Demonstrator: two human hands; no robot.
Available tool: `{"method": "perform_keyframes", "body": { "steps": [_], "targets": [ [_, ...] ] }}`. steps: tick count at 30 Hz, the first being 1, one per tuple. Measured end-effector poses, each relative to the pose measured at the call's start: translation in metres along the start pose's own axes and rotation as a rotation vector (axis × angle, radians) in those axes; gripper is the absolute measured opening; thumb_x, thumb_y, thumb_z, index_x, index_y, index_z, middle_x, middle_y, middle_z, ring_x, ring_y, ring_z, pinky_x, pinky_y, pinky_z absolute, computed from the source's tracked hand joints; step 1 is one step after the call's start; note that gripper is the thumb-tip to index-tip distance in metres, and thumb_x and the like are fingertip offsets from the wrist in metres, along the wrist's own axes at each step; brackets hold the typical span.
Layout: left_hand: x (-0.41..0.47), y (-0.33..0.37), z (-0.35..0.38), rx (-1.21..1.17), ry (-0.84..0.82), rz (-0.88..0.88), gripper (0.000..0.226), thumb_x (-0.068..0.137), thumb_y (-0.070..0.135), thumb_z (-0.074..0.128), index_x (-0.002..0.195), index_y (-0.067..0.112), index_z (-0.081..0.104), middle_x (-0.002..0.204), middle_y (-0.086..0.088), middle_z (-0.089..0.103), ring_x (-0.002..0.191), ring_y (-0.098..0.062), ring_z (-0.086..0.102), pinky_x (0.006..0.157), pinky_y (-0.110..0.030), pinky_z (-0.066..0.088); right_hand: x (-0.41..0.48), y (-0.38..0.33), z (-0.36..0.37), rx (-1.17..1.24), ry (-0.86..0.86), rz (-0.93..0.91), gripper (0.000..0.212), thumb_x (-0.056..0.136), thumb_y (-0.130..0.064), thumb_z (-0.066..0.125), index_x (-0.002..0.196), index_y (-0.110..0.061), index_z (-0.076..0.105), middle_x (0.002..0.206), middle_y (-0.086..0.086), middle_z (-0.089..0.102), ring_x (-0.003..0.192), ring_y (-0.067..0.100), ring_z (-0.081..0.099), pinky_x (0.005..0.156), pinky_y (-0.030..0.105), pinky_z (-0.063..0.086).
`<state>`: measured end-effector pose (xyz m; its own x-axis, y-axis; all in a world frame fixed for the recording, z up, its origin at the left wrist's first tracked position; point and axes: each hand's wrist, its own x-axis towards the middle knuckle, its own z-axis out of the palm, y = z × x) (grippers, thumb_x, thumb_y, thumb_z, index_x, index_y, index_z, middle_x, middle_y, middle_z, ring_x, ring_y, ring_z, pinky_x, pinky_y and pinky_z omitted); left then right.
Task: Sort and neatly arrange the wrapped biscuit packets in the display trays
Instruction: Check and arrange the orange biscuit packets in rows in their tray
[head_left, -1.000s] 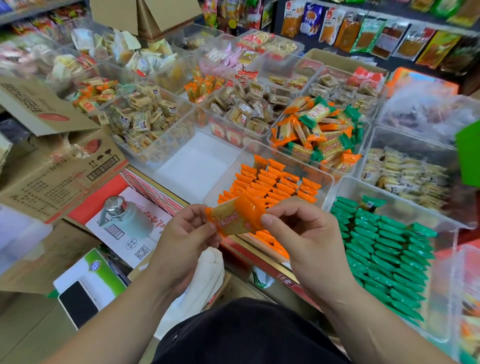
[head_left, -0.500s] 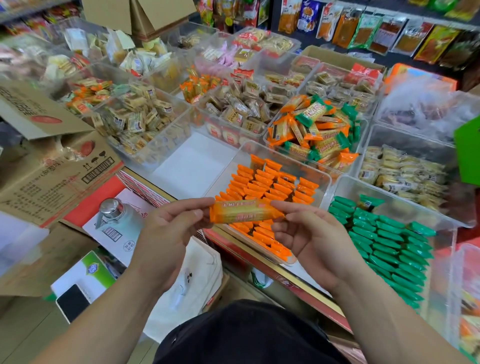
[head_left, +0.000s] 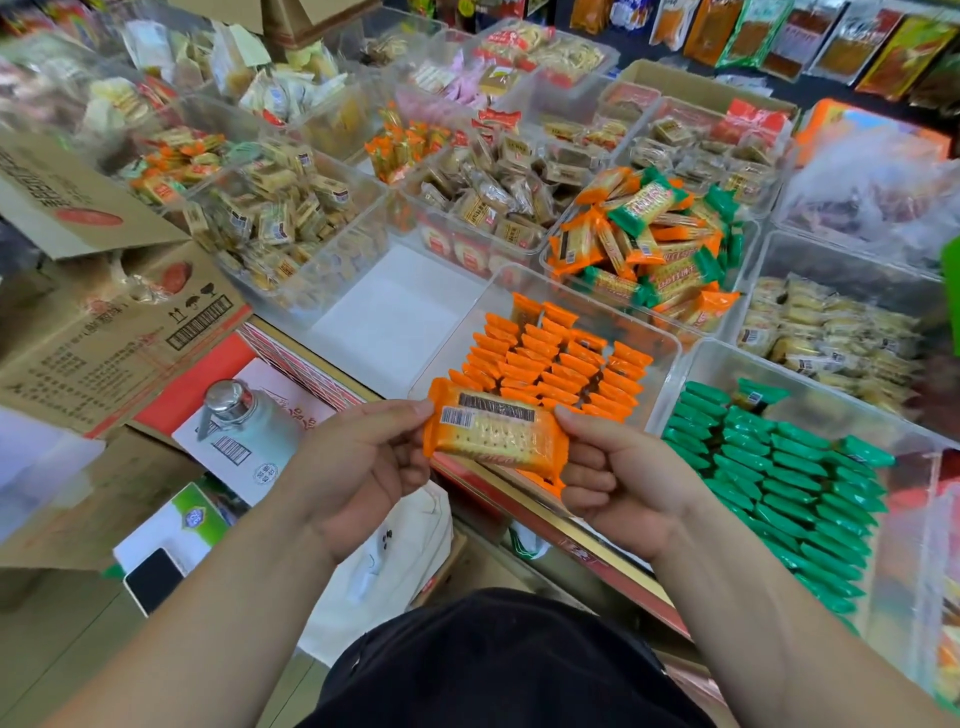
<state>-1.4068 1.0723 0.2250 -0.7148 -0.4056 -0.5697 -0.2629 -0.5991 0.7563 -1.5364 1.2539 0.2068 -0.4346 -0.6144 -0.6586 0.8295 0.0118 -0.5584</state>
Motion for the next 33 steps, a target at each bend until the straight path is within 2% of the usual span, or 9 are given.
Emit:
{"method": "perform_keyframes", "body": {
  "steps": [6,9,11,14,18,21,24,27,33],
  "targets": [
    [0.025,-0.005,0.002,0.373,0.166,0.189,0.011,0.094,0.014,0.066,0.09,0.006,0.073,0.058,-0.006,0.049,0.052,-0.015,0.04,0.054,-0.027,0.038,0.013,-0.01,-0.009,-0.278,0.117,-0.165,0.019,0.094,-0.021,0.066,0.076,-0.013,0.062,0.049,0.002,0.044,0.039,0.011,0.034,0.039,0.022,0.028],
    [0.043,-0.006,0.012,0.437,0.172,0.301,0.008,0.094,0.007,0.065,0.089,0.006,0.071,0.056,-0.008,0.059,0.05,-0.017,0.054,0.051,-0.025,0.045,0.026,-0.02,-0.01,-0.31,0.174,-0.214,0.019,0.098,-0.026,0.062,0.104,-0.009,0.066,0.077,0.014,0.073,0.055,0.019,0.065,0.047,0.027,0.05],
    [0.057,-0.005,0.018,0.438,0.141,0.351,0.009,0.094,0.002,0.063,0.09,0.006,0.07,0.067,-0.006,0.071,0.062,-0.016,0.067,0.059,-0.024,0.053,0.038,-0.028,-0.012,-0.23,0.164,-0.198,0.031,0.098,-0.035,0.059,0.111,-0.007,0.065,0.093,0.021,0.076,0.077,0.028,0.075,0.056,0.03,0.057],
    [0.089,-0.006,0.023,0.508,0.105,0.392,0.018,0.093,0.002,0.066,0.092,0.018,0.073,0.083,0.005,0.076,0.077,-0.007,0.07,0.072,-0.018,0.053,0.067,-0.041,-0.019,-0.215,0.211,-0.237,0.032,0.098,-0.034,0.061,0.106,-0.004,0.067,0.096,0.02,0.075,0.089,0.03,0.075,0.063,0.029,0.059],
    [0.139,-0.009,0.023,0.656,-0.077,0.343,0.024,0.097,0.011,0.063,0.112,0.028,0.07,0.102,0.013,0.075,0.1,-0.003,0.068,0.083,-0.019,0.05,0.114,-0.061,-0.036,-0.262,0.332,-0.35,0.007,0.095,-0.013,0.067,0.098,-0.009,0.063,0.096,0.021,0.074,0.083,0.029,0.074,0.065,0.03,0.058],
    [0.181,-0.015,0.011,1.002,-0.072,0.425,0.036,0.098,0.033,0.062,0.133,0.039,0.056,0.137,0.014,0.059,0.128,-0.005,0.051,0.107,-0.031,0.038,0.144,-0.079,-0.045,-0.376,0.395,-0.442,0.021,0.094,-0.014,0.068,0.113,-0.015,0.059,0.094,0.011,0.077,0.087,0.026,0.075,0.07,0.032,0.059],
    [0.216,-0.021,-0.002,1.373,0.081,0.433,0.073,0.093,0.057,0.047,0.155,0.025,0.031,0.163,-0.001,0.027,0.149,-0.025,0.022,0.119,-0.042,0.022,0.172,-0.094,-0.049,-0.731,0.488,-0.613,0.031,0.092,-0.023,0.072,0.121,-0.02,0.064,0.099,-0.003,0.075,0.09,0.013,0.072,0.08,0.034,0.059],
    [0.238,-0.032,-0.009,1.505,0.053,0.329,0.081,0.1,0.054,0.044,0.16,0.015,0.006,0.167,-0.007,0.013,0.152,-0.028,0.014,0.12,-0.043,0.021,0.2,-0.107,-0.041,-1.027,0.497,-0.768,0.023,0.091,-0.022,0.072,0.114,-0.02,0.073,0.091,-0.016,0.068,0.083,-0.002,0.064,0.076,0.023,0.051],
    [0.242,-0.034,-0.006,1.602,0.072,0.356,0.075,0.103,0.051,0.034,0.16,0.017,0.0,0.167,-0.004,0.011,0.15,-0.023,0.021,0.114,-0.038,0.033,0.256,-0.104,-0.038,-1.364,0.432,-0.834,0.02,0.089,-0.016,0.074,0.109,-0.014,0.076,0.096,0.003,0.071,0.088,0.02,0.065,0.076,0.034,0.052]
  ]
}}
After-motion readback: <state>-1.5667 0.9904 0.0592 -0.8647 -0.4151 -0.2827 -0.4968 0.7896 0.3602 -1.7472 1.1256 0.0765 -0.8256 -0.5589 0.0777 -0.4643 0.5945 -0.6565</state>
